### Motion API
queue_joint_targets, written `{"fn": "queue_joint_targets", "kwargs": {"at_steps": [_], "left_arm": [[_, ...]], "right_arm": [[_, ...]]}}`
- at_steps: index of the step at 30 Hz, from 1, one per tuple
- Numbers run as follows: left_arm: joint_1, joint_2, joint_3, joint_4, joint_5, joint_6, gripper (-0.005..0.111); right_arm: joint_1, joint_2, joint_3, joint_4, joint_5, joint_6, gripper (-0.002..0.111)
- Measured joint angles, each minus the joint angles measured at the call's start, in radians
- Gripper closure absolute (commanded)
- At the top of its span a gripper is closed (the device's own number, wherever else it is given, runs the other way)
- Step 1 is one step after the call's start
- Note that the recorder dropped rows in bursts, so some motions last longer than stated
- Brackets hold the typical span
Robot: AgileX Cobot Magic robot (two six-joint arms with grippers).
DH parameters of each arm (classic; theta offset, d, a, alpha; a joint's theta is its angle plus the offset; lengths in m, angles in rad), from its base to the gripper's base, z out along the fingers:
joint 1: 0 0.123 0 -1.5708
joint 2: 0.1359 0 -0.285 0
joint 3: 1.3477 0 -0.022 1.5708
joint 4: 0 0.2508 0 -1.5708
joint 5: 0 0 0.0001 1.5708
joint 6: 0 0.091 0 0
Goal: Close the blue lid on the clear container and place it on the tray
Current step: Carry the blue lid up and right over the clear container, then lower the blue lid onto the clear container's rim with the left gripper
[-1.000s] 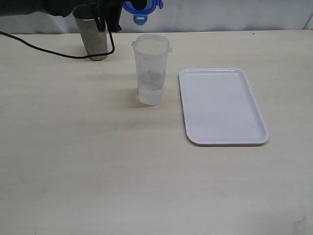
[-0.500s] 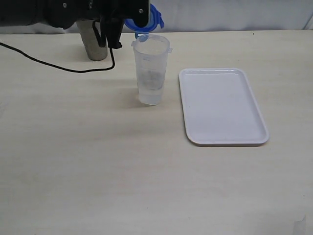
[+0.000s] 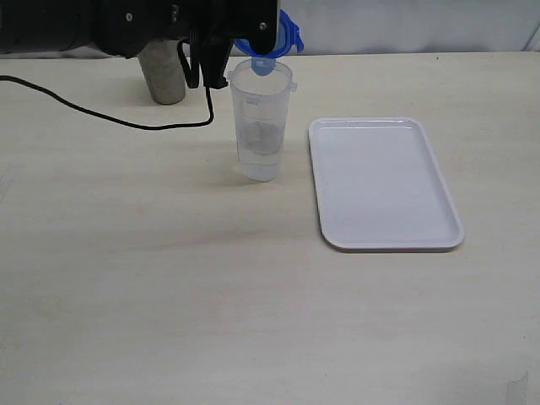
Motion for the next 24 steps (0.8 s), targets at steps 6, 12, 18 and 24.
{"fn": "queue_joint_targets", "kwargs": {"at_steps": [6,12,18,24], "left_arm": [[0.000,0.000,0.000,-0.012,-0.039,0.000,0.107],[0.000,0.000,0.000,-0.031,-0.037,0.000,0.107],[-0.001,0.000,0.000,-0.053,-0.029,0.000,0.107],[-0.006,0.000,0.000,-0.053,-0.012,0.000,0.107]], "right_arm": [[0.000,0.000,0.000,0.000,0.000,0.000,0.104],[0.000,0.000,0.000,0.000,0.000,0.000,0.104],[0.000,0.000,0.000,0.000,0.000,0.000,0.104],[0.000,0.000,0.000,0.000,0.000,0.000,0.104]]}}
